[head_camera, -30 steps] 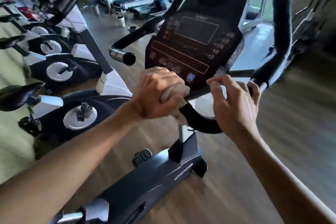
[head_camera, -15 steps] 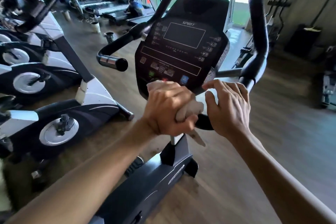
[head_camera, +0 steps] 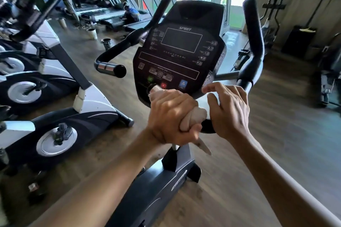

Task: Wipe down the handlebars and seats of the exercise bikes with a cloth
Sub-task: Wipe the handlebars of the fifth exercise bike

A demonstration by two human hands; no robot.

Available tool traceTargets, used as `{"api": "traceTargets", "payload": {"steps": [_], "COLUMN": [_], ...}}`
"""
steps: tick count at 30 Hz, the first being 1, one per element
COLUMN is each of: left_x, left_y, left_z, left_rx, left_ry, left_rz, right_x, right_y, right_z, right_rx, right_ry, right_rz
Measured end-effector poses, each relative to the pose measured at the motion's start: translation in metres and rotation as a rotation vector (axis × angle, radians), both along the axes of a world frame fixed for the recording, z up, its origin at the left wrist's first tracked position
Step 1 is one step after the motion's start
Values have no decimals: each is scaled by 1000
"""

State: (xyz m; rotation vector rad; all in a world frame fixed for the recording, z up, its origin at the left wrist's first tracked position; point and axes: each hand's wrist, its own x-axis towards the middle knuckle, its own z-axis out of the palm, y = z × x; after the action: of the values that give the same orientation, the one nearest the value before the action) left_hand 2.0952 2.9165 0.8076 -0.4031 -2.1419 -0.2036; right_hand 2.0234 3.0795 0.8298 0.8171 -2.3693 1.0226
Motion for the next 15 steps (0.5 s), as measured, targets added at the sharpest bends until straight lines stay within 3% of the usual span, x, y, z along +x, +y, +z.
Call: {"api": "traceTargets", "payload": {"steps": [3, 7, 10, 15], "left_x": [-6, -11, -3, 0], "left_y": [-25, -53, -35, 43], "left_z": [12, 23, 17, -10], "left_rx": [-82, -59, 21, -4], "left_ry": [-65, -106, -89, -53], "left_rz": [-60, 45, 127, 112], "right_x": [-2, -12, -18, -22], "right_y": [1, 15, 26, 29], "right_z": [0, -6, -5, -2], "right_rx": [-62, -101, -142, -181], "right_ry": [-52, -90, -180, -211], "right_rz": [52, 189, 289, 317]}}
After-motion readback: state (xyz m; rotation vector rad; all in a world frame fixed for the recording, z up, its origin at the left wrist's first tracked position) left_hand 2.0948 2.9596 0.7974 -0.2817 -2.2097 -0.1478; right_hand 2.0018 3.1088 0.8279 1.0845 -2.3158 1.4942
